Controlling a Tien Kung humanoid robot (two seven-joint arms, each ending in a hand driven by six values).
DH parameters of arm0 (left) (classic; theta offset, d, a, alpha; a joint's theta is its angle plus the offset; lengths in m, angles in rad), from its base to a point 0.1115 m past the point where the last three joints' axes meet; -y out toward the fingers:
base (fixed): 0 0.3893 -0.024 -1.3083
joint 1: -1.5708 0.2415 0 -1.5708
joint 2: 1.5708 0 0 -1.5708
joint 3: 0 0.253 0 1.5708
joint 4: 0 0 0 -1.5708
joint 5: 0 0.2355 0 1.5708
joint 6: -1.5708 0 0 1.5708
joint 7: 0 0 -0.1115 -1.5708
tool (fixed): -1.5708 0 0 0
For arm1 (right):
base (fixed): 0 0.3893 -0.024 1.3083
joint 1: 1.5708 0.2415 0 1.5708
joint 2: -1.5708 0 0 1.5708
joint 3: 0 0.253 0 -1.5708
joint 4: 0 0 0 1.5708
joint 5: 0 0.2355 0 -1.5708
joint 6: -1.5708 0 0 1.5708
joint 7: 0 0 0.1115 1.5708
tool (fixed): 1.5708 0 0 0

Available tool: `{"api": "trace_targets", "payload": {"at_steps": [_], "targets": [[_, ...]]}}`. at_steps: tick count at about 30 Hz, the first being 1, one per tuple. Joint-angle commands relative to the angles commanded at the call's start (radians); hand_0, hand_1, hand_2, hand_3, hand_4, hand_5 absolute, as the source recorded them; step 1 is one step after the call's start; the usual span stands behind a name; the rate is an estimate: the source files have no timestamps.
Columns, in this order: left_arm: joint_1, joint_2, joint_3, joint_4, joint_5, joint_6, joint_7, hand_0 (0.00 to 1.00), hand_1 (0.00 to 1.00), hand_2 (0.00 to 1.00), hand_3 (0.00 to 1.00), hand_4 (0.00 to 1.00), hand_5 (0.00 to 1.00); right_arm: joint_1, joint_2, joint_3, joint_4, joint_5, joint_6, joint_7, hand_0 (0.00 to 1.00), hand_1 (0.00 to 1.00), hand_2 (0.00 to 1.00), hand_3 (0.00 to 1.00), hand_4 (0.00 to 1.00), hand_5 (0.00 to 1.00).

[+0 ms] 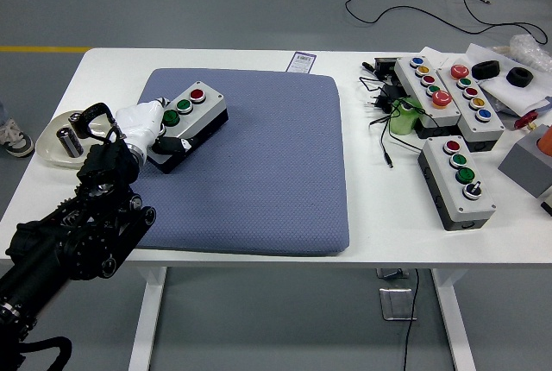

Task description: Pick up the button,place it on the desk,press the button,press the button

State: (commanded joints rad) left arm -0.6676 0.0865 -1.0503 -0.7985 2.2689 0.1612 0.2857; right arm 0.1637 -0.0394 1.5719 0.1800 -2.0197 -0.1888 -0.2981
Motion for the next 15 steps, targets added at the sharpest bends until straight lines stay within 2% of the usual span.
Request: {"api": "trace_targets", "payload": {"at_steps": [3,7,10,12,15], "targets": [[-0.003,0.011,-0.001,0.017,-0.005,0.024,-0.112,0.148,0.174,0.216,0.254,0.317,0.002,0.000,0.001,0.003,0.000,-0.001,-0.001,-0.001,0.673,0.658,0.674,0.624,0.310,0.173],[-0.012,0.032,0.011,0.028,-0.046,0.035,-0.220,0.143,0.173,0.218,0.257,0.302,0.002,0.000,0.002,0.007,0.000,-0.007,0.000,-0.001,0.673,0.658,0.674,0.624,0.310,0.173],[-0.028,0.063,0.037,0.043,-0.088,0.027,-0.310,0.143,0.173,0.218,0.257,0.302,0.002,-0.001,0.001,0.011,0.000,-0.011,0.000,-0.001,0.673,0.658,0.674,0.624,0.310,0.173],[-0.036,0.075,0.043,0.053,-0.105,0.022,-0.350,0.134,0.166,0.212,0.241,0.303,0.002,-0.001,0.001,0.013,0.000,-0.013,0.000,-0.001,0.673,0.658,0.674,0.624,0.310,0.173],[-0.055,0.099,0.057,0.064,-0.126,-0.003,-0.428,0.134,0.166,0.212,0.241,0.303,0.002,-0.002,0.001,0.016,0.000,-0.016,0.001,-0.001,0.673,0.658,0.674,0.624,0.310,0.173]]}}
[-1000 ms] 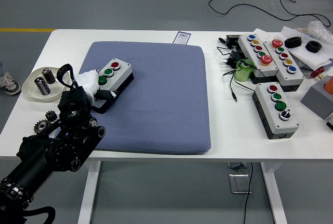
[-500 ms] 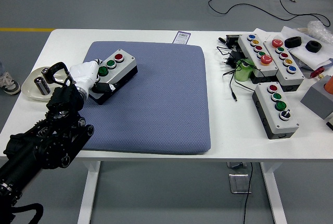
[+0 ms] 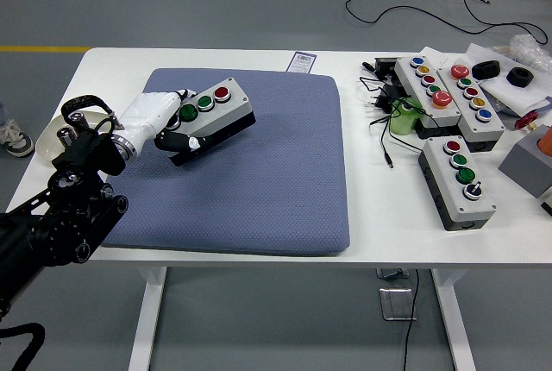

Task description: Pick up the button,place it on the desk,press the button,press the button

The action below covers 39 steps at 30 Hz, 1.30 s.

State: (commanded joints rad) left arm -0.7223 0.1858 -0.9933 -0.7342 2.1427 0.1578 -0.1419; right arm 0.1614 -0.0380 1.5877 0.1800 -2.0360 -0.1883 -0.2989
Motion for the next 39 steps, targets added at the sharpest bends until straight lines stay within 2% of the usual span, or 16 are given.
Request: {"api": "trace_targets", "payload": {"at_steps": [1,2,6,10,13,21,27,31,32,37,38,39], "targets": [[-0.008,0.013,0.020,-0.005,0.000,-0.006,-0.031,0.134,0.166,0.212,0.241,0.303,0.002,0.000,0.000,0.000,0.000,0.000,0.000,0.000,0.673,0.658,0.674,0.624,0.310,0.173],[-0.012,0.021,0.036,-0.010,0.002,-0.009,-0.047,0.125,0.158,0.204,0.228,0.257,0.002,0.000,0.000,0.000,0.000,0.001,0.000,0.000,0.673,0.658,0.674,0.624,0.310,0.173],[-0.037,0.063,0.142,-0.056,0.039,-0.015,-0.115,0.125,0.158,0.204,0.228,0.257,0.002,0.000,0.000,0.000,0.000,-0.001,0.001,0.000,0.673,0.658,0.674,0.624,0.310,0.173],[-0.053,0.096,0.237,-0.098,0.028,-0.020,-0.146,0.124,0.157,0.204,0.229,0.249,0.002,0.002,0.001,-0.003,0.000,0.002,0.000,-0.001,0.673,0.658,0.674,0.624,0.310,0.173],[-0.053,0.106,0.260,-0.112,0.011,-0.024,-0.152,0.124,0.157,0.204,0.229,0.249,0.002,0.003,0.001,-0.005,0.000,0.006,0.000,-0.001,0.673,0.658,0.674,0.624,0.310,0.173],[-0.031,0.117,0.253,-0.136,-0.050,-0.045,-0.151,0.120,0.152,0.200,0.232,0.259,0.002,0.003,0.001,-0.005,0.000,0.002,0.001,0.000,0.673,0.658,0.674,0.624,0.310,0.173],[-0.018,0.118,0.260,-0.148,-0.062,-0.072,-0.142,0.121,0.155,0.201,0.234,0.254,0.002,0.002,0.001,-0.004,0.000,0.001,0.001,0.000,0.673,0.658,0.674,0.624,0.310,0.173],[-0.020,0.119,0.284,-0.151,-0.063,-0.070,-0.146,0.121,0.155,0.201,0.234,0.254,0.002,0.002,0.001,-0.005,0.000,0.001,0.001,0.001,0.673,0.658,0.674,0.624,0.310,0.173],[-0.021,0.119,0.288,-0.150,-0.057,-0.069,-0.145,0.161,0.188,0.230,0.271,0.255,0.002,0.003,0.001,-0.006,0.000,0.001,0.001,0.001,0.673,0.658,0.674,0.624,0.310,0.173],[-0.020,0.119,0.297,-0.155,-0.015,-0.056,-0.143,0.161,0.188,0.230,0.271,0.255,0.002,0.004,0.001,-0.012,0.000,0.008,0.001,0.000,0.673,0.658,0.674,0.624,0.310,0.173],[-0.020,0.119,0.299,-0.156,-0.012,-0.054,-0.145,0.386,0.378,0.389,0.445,0.456,0.002,0.004,0.001,-0.013,0.000,0.008,0.000,0.000,0.673,0.658,0.674,0.624,0.310,0.173],[-0.020,0.119,0.301,-0.157,-0.004,-0.051,-0.147,0.386,0.378,0.389,0.445,0.456,0.002,0.004,0.001,-0.013,0.000,0.009,0.000,0.000,0.673,0.658,0.674,0.624,0.310,0.173]]}}
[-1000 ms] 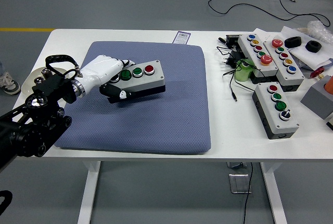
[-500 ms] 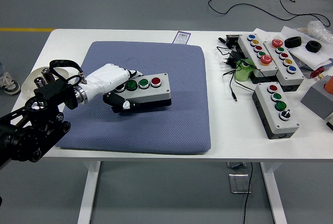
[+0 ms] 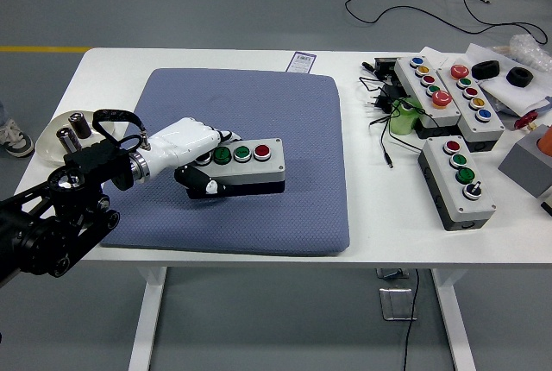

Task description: Pick up the button,place it on the desk,press the button,press the button

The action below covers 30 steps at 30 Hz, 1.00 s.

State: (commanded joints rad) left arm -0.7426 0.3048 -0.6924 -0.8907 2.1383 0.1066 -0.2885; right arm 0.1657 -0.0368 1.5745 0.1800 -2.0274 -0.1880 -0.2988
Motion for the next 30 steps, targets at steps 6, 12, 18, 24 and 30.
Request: {"api": "trace_targets", "payload": {"at_steps": [6,12,18,24,30], "targets": [[0.002,-0.006,0.001,-0.003,0.111,0.043,0.009,0.427,0.566,0.581,0.689,0.826,0.226,0.000,0.000,0.002,0.000,-0.003,0.001,0.000,0.673,0.658,0.674,0.624,0.310,0.173],[0.008,-0.009,-0.016,-0.005,0.115,0.021,0.024,0.577,0.710,0.747,0.846,0.998,0.517,-0.001,0.000,0.003,0.000,-0.004,0.001,0.000,0.673,0.658,0.674,0.624,0.310,0.173],[0.012,-0.010,-0.032,-0.004,0.058,-0.026,0.034,0.680,0.792,0.852,0.915,0.998,0.596,-0.002,0.000,0.006,0.000,-0.004,0.001,0.000,0.673,0.658,0.674,0.624,0.310,0.173],[0.024,-0.009,-0.079,-0.052,0.085,-0.113,0.070,0.738,0.835,0.916,0.942,0.998,0.616,-0.002,0.001,0.011,0.000,-0.005,0.000,-0.001,0.673,0.658,0.674,0.624,0.310,0.173],[0.061,0.005,-0.167,-0.158,0.087,-0.212,0.110,0.732,0.827,0.906,0.863,0.998,0.718,-0.001,0.002,0.016,0.000,-0.011,0.001,-0.002,0.673,0.658,0.674,0.624,0.310,0.173]]}}
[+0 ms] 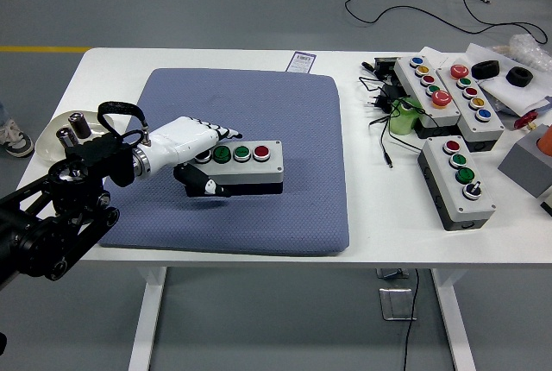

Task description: Pick up the button,place it on the desk,press the button,press the button

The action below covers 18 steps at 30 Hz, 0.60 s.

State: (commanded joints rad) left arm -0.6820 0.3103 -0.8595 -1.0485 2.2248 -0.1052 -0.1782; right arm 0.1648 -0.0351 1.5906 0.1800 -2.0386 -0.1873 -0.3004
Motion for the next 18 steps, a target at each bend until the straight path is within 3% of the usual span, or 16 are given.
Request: {"api": "trace_targets", "payload": {"at_steps": [3,5,6,7,8,10,11,15,17,18], "targets": [[0.043,0.022,-0.065,-0.077,-0.033,0.016,0.051,0.732,0.827,0.906,0.863,0.998,0.718,0.000,0.001,-0.001,0.000,0.001,0.000,0.000,0.673,0.658,0.674,0.624,0.310,0.173],[0.068,0.035,-0.105,-0.125,-0.062,0.057,0.080,0.732,0.827,0.906,0.863,0.998,0.718,-0.002,0.000,-0.001,0.000,0.007,-0.002,0.000,0.673,0.658,0.674,0.624,0.310,0.173],[0.078,0.041,-0.123,-0.149,-0.075,0.083,0.095,0.548,0.555,0.574,0.736,0.893,0.894,-0.002,0.000,0.001,0.000,0.006,-0.002,0.001,0.673,0.658,0.674,0.624,0.310,0.173],[0.083,0.044,-0.132,-0.168,-0.084,0.103,0.105,0.548,0.555,0.574,0.736,0.893,0.894,-0.003,0.000,0.002,0.000,0.005,-0.001,0.001,0.673,0.658,0.674,0.624,0.310,0.173],[0.090,0.052,-0.137,-0.203,-0.122,0.151,0.145,0.548,0.555,0.574,0.736,0.893,0.894,-0.004,0.000,0.009,0.000,-0.003,0.000,0.001,0.673,0.658,0.674,0.624,0.310,0.173],[0.094,0.059,-0.133,-0.238,-0.172,0.188,0.183,0.548,0.555,0.574,0.736,0.893,0.894,-0.005,-0.001,0.013,0.000,-0.010,0.001,0.001,0.673,0.658,0.674,0.624,0.310,0.173],[0.096,0.065,-0.122,-0.259,-0.201,0.204,0.205,0.110,0.033,0.127,0.654,0.662,0.998,-0.006,-0.001,0.014,0.000,-0.012,0.001,0.001,0.673,0.658,0.674,0.624,0.310,0.173],[0.105,0.082,-0.084,-0.321,-0.253,0.228,0.271,0.110,0.033,0.127,0.654,0.662,0.998,-0.008,-0.001,0.013,0.000,-0.010,0.001,0.001,0.673,0.658,0.674,0.624,0.310,0.173],[0.109,0.089,-0.064,-0.348,-0.253,0.218,0.302,0.110,0.033,0.127,0.654,0.662,0.998,-0.007,-0.001,0.008,0.000,-0.002,0.000,0.001,0.673,0.658,0.674,0.624,0.310,0.173],[0.109,0.091,-0.058,-0.354,-0.253,0.211,0.311,0.002,0.002,0.017,0.564,0.605,0.998,-0.007,-0.001,0.007,0.000,0.000,-0.001,0.001,0.673,0.658,0.674,0.624,0.310,0.173]]}}
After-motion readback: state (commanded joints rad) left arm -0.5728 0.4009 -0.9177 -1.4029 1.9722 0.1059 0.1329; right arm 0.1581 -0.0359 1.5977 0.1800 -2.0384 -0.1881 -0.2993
